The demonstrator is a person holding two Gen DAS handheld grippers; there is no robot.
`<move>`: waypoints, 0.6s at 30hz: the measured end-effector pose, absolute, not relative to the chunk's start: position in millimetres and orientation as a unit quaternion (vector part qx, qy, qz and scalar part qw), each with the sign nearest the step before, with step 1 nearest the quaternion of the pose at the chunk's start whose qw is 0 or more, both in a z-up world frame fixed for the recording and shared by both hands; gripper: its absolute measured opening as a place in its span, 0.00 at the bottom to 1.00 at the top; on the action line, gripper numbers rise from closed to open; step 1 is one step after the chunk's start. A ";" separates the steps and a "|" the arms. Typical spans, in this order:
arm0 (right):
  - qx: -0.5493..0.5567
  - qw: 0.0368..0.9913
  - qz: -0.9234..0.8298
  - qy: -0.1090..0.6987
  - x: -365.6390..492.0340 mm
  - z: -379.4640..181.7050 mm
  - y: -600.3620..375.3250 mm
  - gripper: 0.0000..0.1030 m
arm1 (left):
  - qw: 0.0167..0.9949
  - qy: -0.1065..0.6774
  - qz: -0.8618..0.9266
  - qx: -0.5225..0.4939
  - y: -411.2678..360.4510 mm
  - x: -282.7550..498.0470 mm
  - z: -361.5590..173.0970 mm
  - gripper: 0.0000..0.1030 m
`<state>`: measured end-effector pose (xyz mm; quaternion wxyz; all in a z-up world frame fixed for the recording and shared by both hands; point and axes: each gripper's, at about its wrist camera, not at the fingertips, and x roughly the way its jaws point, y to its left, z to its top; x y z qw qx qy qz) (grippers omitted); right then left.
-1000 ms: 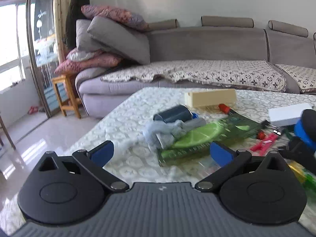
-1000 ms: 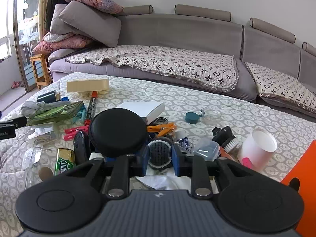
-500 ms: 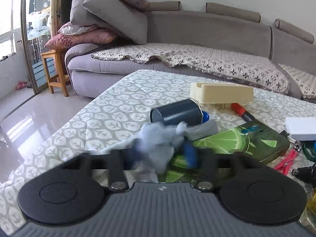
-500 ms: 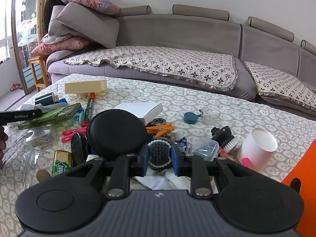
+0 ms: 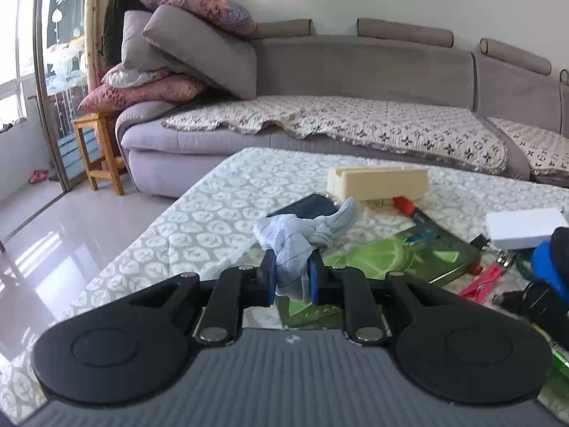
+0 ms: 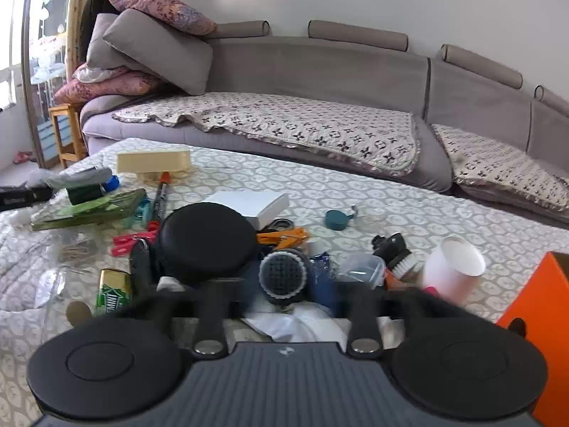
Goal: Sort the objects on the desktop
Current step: 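Grasp the grey-blue cloth with the left gripper while the right grasps the round brush, then carry the cloth and the brush over the cardboard box with both grippers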
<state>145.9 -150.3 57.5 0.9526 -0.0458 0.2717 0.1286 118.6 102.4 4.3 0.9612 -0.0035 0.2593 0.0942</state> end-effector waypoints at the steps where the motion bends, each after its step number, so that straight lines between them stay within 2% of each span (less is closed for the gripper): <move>1: -0.048 0.954 0.128 0.267 145.7 58.2 -148.9 0.91 | 0.961 0.261 0.094 -0.005 103.7 119.9 3.0 0.18; 4: -0.048 0.954 0.131 0.267 150.0 59.6 -145.5 0.87 | 0.960 0.264 0.093 -0.005 104.7 121.4 2.0 0.18; 7: -0.055 0.950 0.120 0.284 161.5 53.6 -144.7 0.62 | 0.959 0.267 0.091 -0.007 103.5 120.4 1.0 0.18; 8: -0.057 0.948 0.116 0.291 163.7 50.9 -145.5 0.47 | 0.959 0.267 0.091 -0.006 103.3 119.7 0.9 0.18; 9: -0.060 0.947 0.114 0.295 165.5 48.6 -145.7 0.43 | 0.959 0.267 0.091 -0.006 103.9 119.0 0.6 0.18; 14: -0.063 0.943 0.123 0.302 168.7 43.1 -145.4 0.47 | 0.959 0.269 0.094 -0.008 106.4 118.8 0.0 0.18; 18: -0.062 0.943 0.125 0.302 167.8 47.8 -146.9 0.34 | 0.960 0.266 0.092 -0.005 105.0 116.4 1.2 0.18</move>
